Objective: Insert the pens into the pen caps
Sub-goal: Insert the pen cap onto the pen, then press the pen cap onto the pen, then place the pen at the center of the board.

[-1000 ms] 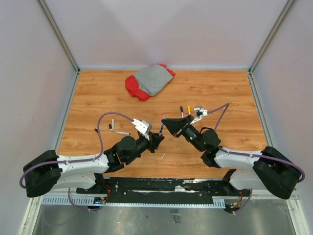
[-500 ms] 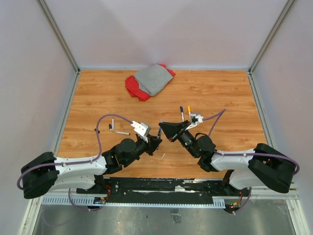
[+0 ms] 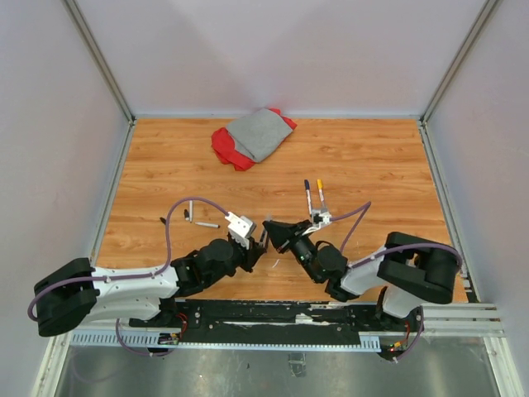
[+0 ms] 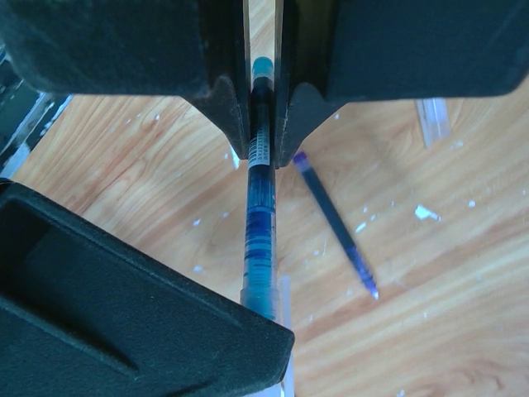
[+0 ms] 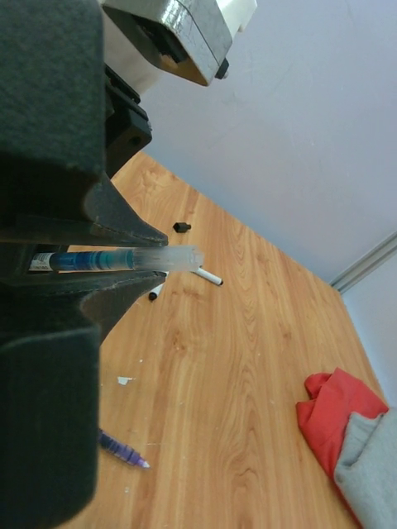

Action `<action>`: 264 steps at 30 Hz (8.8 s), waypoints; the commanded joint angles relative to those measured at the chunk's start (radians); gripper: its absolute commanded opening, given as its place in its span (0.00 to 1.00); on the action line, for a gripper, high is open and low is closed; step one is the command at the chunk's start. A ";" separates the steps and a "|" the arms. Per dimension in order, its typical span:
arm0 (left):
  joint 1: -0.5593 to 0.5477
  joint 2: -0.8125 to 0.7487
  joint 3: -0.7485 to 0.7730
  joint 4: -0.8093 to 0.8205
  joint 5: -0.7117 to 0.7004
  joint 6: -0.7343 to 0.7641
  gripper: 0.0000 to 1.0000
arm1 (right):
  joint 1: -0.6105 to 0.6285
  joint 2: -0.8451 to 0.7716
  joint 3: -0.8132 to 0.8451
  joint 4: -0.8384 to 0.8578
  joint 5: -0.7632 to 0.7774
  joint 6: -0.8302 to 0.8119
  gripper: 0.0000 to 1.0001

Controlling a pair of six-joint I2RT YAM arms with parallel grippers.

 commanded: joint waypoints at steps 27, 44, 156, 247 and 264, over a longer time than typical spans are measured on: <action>0.017 -0.065 0.052 0.304 -0.116 0.015 0.01 | 0.245 0.099 -0.068 0.026 0.008 -0.047 0.00; 0.016 -0.026 0.075 0.277 -0.143 0.055 0.00 | -0.011 -0.907 0.157 -1.368 0.113 -0.221 0.61; 0.015 0.045 0.094 0.339 0.025 0.051 0.00 | -0.157 -0.544 0.462 -1.346 -0.433 -0.270 0.34; 0.156 0.097 0.183 0.077 -0.241 -0.105 0.74 | -0.636 0.670 1.455 -2.297 -0.424 -0.137 0.26; 0.156 0.117 0.205 0.054 -0.257 -0.087 0.74 | -0.592 0.225 1.129 -2.111 -0.407 -0.157 0.40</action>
